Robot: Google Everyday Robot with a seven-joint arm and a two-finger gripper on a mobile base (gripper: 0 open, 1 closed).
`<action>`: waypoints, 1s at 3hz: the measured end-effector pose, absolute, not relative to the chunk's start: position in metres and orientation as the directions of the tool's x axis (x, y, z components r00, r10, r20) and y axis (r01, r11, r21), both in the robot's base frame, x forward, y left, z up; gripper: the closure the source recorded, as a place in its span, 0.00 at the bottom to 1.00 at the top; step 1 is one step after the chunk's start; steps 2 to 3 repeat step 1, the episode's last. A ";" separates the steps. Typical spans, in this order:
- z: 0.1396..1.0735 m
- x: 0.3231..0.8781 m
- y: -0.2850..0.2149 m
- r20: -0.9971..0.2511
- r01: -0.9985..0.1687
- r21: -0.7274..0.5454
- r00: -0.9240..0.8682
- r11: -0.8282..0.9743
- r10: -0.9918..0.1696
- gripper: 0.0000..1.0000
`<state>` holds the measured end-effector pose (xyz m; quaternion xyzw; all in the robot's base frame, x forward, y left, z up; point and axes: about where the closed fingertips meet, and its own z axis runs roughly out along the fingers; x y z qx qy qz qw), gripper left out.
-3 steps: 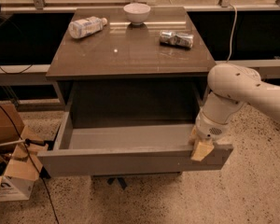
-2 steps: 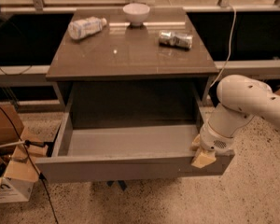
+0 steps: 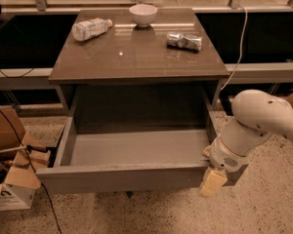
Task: Open top drawer
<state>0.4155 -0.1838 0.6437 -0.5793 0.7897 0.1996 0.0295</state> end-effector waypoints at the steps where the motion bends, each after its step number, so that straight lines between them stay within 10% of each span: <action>1: 0.647 0.416 -0.184 -0.278 -0.927 0.281 -0.327 0.249 -0.903 0.00; 3: 0.647 0.416 -0.184 -0.278 -0.927 0.281 -0.327 0.249 -0.903 0.00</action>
Offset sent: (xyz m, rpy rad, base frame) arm 0.0000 0.0000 0.0000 0.0000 0.0000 0.0000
